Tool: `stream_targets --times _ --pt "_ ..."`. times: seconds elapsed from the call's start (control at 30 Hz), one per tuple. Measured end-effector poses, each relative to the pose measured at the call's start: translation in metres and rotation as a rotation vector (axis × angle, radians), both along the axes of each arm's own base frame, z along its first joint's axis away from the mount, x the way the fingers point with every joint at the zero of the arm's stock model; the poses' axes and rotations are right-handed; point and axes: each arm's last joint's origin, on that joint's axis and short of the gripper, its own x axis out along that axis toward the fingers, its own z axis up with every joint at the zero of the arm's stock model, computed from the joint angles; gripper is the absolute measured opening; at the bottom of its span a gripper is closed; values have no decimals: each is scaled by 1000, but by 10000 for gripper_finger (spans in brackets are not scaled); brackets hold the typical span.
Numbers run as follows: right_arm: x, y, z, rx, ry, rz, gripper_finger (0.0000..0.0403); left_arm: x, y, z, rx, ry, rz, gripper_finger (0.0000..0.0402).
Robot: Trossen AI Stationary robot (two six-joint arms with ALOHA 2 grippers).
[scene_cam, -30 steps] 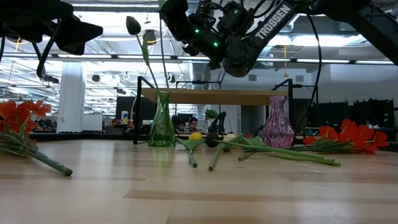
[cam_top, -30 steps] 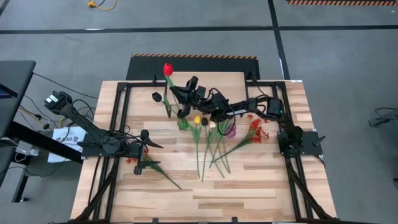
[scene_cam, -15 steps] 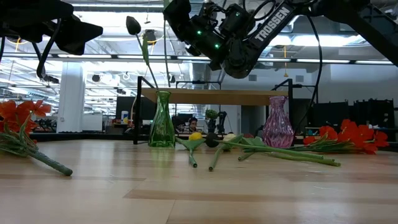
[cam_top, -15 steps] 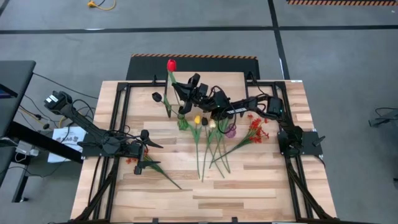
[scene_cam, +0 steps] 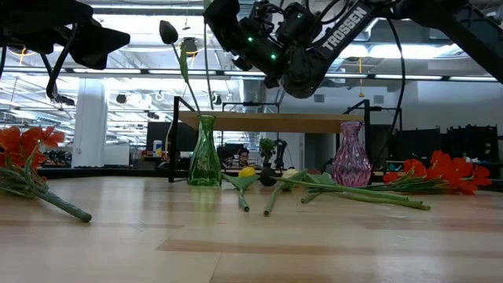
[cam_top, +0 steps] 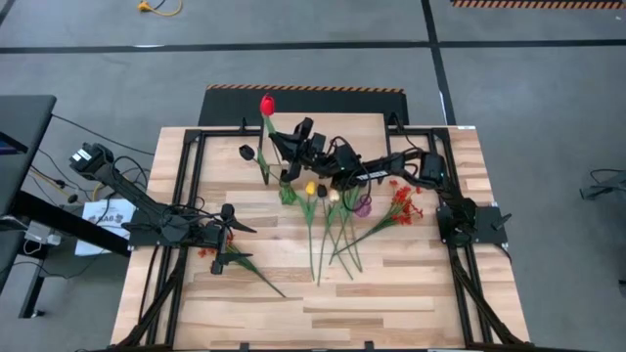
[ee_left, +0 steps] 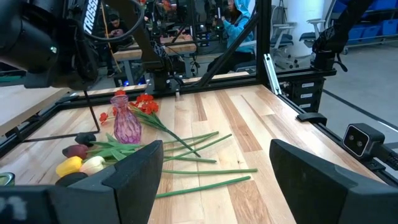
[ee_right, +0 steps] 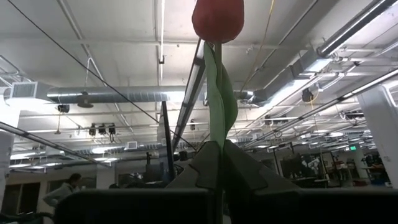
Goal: Pick and place flowers into a vace then onto a shelf
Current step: Put the red tulip into the green vase
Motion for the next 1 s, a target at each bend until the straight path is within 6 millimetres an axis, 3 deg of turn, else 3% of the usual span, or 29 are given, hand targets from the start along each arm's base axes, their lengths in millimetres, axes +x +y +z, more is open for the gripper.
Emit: stream_targets --times 0.43,0.9,1.0 --pt "3 8 -2 -11 24 21 5 0 0 0 0 0 0 284" --pt "14 65 -5 -42 83 166 5 0 0 2 -17 -22 0 284" --pt "8 74 -1 -17 146 206 5 0 0 4 -48 -32 0 284"
